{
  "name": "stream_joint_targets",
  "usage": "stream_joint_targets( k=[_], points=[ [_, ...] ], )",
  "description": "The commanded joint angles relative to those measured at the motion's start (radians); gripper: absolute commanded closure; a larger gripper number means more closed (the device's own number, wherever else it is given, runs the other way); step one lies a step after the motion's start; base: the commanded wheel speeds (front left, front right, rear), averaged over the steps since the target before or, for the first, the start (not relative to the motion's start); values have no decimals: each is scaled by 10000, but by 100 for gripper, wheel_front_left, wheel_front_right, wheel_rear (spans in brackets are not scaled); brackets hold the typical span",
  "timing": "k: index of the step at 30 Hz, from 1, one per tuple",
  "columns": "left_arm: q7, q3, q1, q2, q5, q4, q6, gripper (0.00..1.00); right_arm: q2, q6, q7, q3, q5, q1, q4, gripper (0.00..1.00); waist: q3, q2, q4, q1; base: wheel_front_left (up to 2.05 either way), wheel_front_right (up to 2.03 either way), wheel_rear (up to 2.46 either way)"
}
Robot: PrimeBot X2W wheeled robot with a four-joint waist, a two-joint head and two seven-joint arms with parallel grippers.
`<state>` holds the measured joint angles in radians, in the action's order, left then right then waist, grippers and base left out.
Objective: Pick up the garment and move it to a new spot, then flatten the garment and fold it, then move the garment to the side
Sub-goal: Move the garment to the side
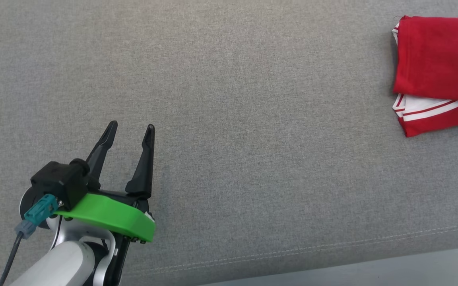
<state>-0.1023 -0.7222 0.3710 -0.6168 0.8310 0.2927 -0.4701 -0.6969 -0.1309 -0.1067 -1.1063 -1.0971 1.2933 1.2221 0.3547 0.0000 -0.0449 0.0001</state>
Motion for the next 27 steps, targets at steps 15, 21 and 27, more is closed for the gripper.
stream_joint_targets(
  k=[15, 21, 27],
  points=[
    [308, 44, 117, -473, -161, 386, -316, 0, 256, 4, 1661, -294, 821, -452, 586, 0, 428, 0, -14, -1, 0, 0, 0],
    [378, 35, 192, -497, -185, 435, -337, 0, 188, 4, 1701, -207, 709, -690, 644, 0, 417, 0, -111, -1, 0, 0, 0],
    [380, 44, 169, -515, -153, 420, -380, 0, -68, 6, 1899, -166, 685, -1125, 667, 0, 342, 0, -195, -1, 0, 0, 0]
  ],
)
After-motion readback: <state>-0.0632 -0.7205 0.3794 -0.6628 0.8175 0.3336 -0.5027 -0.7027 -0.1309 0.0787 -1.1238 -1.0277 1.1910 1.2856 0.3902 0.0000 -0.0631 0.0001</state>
